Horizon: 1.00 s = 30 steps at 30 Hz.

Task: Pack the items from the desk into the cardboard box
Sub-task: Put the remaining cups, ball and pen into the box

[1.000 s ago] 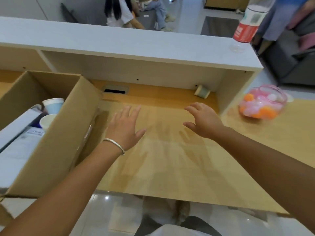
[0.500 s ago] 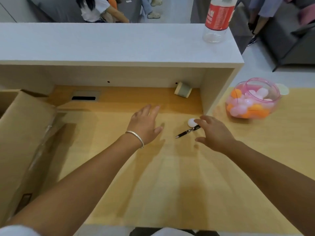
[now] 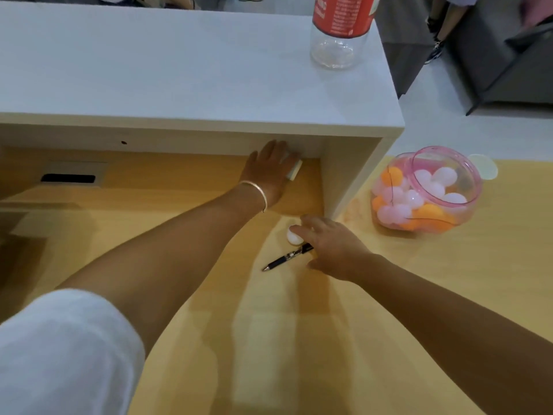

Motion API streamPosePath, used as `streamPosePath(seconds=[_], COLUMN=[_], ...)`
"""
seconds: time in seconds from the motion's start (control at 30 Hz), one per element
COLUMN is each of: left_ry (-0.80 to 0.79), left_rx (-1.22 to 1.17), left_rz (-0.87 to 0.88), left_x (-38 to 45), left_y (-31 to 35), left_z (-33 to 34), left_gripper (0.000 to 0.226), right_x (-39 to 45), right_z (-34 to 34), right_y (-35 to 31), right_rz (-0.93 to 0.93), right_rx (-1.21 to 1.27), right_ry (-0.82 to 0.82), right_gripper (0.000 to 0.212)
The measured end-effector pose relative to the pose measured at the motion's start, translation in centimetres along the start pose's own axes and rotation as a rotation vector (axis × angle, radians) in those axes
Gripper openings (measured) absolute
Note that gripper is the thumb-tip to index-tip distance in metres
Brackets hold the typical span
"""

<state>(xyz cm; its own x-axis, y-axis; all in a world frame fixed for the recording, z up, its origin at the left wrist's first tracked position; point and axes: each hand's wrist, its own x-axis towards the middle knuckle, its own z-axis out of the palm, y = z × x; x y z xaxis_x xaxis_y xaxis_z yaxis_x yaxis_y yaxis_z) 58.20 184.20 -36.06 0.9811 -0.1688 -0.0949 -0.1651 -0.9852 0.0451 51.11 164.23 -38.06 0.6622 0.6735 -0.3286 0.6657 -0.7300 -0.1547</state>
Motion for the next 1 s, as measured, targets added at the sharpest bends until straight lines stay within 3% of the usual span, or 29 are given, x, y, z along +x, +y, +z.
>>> streamPosePath(seconds=[0.13,0.3,0.43,0.63,0.87,1.0], left_ry=[-0.011,-0.138,-0.096,-0.004,-0.040,0.023], left_rx=[0.149,0.181,0.086,0.059,0.067,0.077], left_rz=[0.098,-0.042,-0.119,-0.125,-0.280,-0.346], left_x=[2.7,2.7,0.6,-4.8,-13.8,-20.2], left_y=[-0.2,-0.9,-1.3,-2.9,-7.3,-11.2], left_z=[-0.1,0.9,1.7,1.9,-0.4,-2.8], left_gripper=[0.071,0.072,0.065,0.061,0.065,0.067], right_x=[1.1,1.2,0.4,-0.4,-1.7,-1.0], right_z=[-0.3,-0.4,0.2,0.8,0.0,-1.9], right_y=[0.0,0.1,-0.2,-1.8,-5.2,-8.9], right_rz=[-0.063,-0.074,-0.039,-0.002,0.030,0.023], right_rx=[-0.007,0.080,0.119,0.167,0.238,0.239], right_ry=[-0.001,-0.028,-0.059,-0.077,-0.057,0.010], right_gripper=[0.073,0.047,0.041,0.031,0.029,0.028])
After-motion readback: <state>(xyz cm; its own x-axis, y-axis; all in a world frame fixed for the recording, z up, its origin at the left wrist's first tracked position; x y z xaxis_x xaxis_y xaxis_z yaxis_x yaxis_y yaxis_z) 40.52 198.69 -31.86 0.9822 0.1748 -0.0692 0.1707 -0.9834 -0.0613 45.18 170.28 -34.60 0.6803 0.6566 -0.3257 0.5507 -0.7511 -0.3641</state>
